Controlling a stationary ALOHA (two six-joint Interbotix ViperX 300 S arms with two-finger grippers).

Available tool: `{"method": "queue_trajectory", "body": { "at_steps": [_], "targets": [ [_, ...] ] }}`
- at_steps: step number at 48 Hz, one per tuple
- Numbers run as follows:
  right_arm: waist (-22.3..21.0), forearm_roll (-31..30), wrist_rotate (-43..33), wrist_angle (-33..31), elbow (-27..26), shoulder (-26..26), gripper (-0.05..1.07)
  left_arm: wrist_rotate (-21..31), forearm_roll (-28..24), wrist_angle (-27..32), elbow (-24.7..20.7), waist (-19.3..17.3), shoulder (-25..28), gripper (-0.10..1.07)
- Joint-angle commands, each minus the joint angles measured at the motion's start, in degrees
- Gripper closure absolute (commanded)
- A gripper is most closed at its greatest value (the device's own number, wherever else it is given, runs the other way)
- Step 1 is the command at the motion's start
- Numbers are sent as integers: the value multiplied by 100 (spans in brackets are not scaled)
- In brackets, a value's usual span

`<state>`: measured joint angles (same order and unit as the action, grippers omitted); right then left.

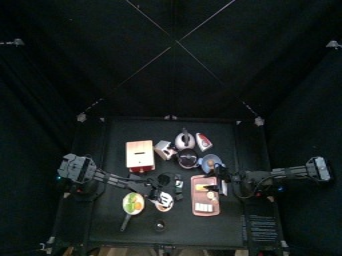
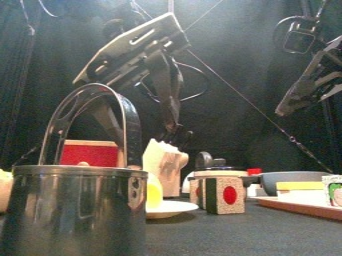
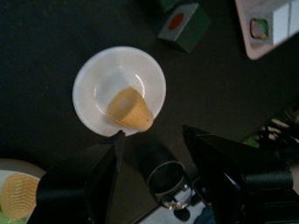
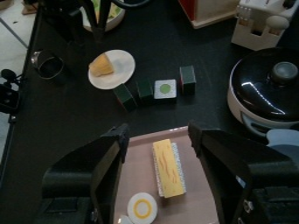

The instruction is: Grab corn bottom

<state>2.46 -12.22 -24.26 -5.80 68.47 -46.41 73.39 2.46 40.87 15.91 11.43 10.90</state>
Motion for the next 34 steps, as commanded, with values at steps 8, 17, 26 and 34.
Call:
{"method": "queue_trajectory", "body": {
  "at_steps": [8, 17, 26, 34],
  "targets": [
    [18, 18, 0, -53, -44, 18, 13, 1002, -1072, 1257, -589, 202, 149, 7],
    [18, 26, 0, -62, -44, 18, 13, 1424, -914, 993, -571, 352, 272, 6],
    [18, 18, 0, -62, -35, 18, 13, 1758, -861, 782, -598, 448, 563, 6],
    [18, 9, 0, -70, -35, 18, 13, 1854, -888, 694, -554, 448, 624, 6]
  ]
}}
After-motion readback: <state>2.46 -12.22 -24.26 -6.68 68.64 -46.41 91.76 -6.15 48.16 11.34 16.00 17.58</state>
